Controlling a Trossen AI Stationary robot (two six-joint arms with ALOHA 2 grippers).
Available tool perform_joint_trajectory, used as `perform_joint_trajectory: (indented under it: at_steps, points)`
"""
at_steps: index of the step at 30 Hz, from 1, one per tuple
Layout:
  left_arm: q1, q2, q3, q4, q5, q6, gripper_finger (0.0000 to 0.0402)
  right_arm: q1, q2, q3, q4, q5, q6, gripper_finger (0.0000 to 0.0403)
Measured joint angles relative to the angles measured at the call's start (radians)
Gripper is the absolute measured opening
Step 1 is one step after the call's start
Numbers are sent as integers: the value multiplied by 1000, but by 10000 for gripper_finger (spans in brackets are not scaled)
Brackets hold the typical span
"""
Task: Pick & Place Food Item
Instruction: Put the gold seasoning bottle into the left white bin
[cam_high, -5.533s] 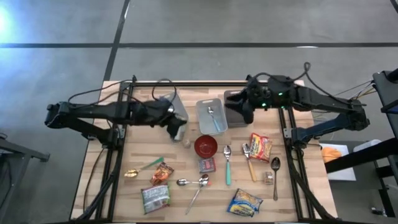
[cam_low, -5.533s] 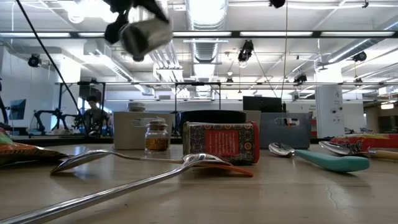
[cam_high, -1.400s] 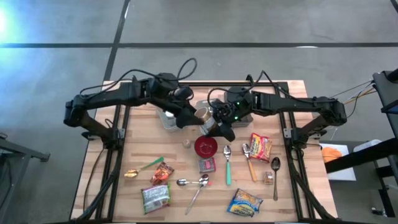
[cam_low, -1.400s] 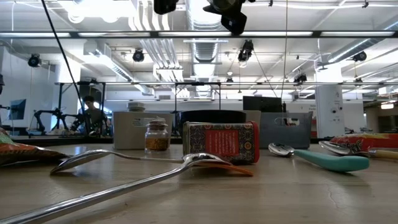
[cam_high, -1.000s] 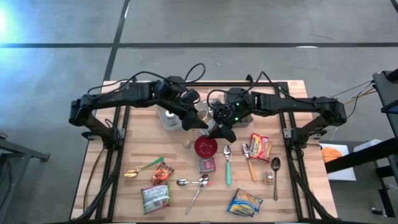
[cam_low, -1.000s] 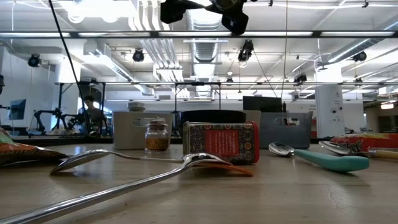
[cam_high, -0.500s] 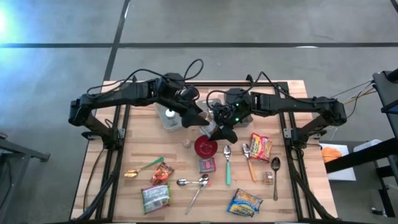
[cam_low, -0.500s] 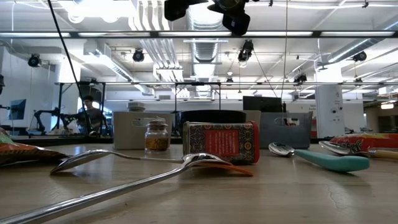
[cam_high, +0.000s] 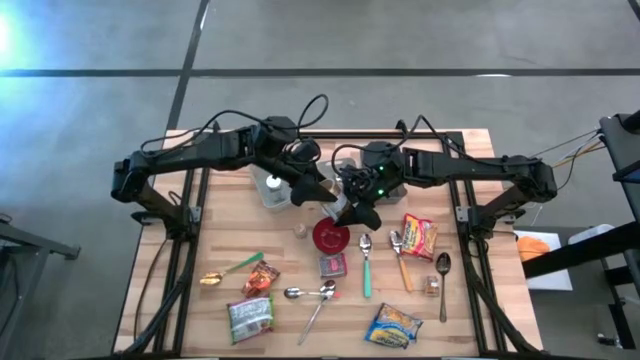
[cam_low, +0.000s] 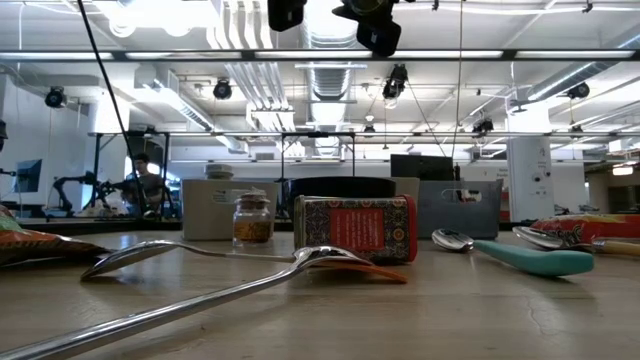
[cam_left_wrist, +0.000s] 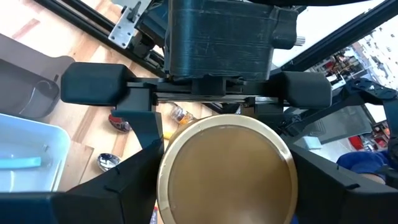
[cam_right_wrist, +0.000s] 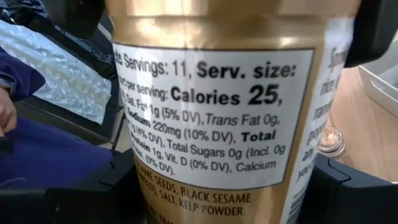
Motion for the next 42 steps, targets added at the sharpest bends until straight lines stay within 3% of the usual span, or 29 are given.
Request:
perform_joint_trajectory:
  at_steps: [11,19,30,36,42]
  points:
    - [0,0,0,0,1,11,268,0,0,0,7,28,20,270]
    - [0,5,-4,-16,4,-3,268,0,-4,3,29,64,13,386]
    - [39,-22,-3,-114,-10,1,268,0,-3,2,25,93,30,390]
    - [111,-100,-2,-249,-95,44,267,-4,-2,2,17,105,31,391]
    - [176,-166,-2,-379,-349,113,267,5,-2,1,8,60,36,391]
